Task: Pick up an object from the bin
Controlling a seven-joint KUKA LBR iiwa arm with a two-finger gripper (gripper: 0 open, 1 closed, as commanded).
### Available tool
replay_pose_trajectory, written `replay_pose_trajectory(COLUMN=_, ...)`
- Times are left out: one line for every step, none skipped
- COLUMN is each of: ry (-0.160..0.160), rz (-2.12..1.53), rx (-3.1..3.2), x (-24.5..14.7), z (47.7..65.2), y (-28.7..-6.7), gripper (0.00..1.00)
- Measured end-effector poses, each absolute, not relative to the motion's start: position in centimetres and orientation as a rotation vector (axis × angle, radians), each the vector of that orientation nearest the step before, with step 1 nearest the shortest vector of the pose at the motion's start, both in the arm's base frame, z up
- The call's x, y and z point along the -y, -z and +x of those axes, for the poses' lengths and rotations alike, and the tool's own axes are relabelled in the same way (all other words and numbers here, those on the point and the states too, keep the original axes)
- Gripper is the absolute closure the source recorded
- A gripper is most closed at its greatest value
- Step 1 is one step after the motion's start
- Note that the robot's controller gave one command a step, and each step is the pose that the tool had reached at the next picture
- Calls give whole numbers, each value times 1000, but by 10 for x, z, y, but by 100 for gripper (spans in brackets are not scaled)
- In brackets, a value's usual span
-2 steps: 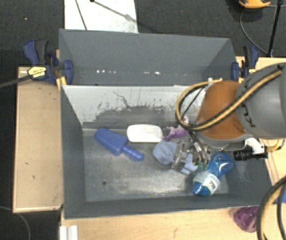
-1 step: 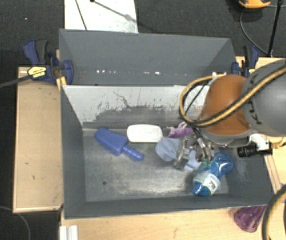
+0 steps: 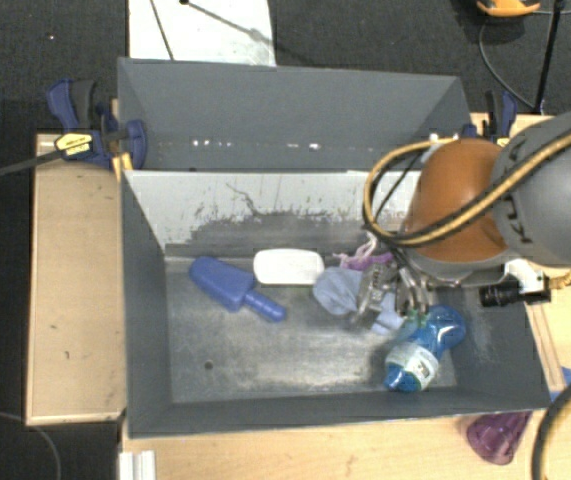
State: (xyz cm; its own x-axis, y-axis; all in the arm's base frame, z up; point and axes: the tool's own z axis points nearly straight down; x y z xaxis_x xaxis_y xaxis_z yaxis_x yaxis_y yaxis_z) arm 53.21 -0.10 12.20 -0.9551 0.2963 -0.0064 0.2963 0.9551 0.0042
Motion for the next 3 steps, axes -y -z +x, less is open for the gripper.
replay_pose_trajectory(ry=-6, rz=468, rx=-3096, x=1, z=533, y=-129, gripper=100)
replay_pose_trajectory(ry=-6, rz=467, rx=-3097, x=1, z=533, y=-131, gripper=100)
replay_pose_trajectory(ry=-5, rz=467, rx=-3100, x=1, z=532, y=-134, gripper=100)
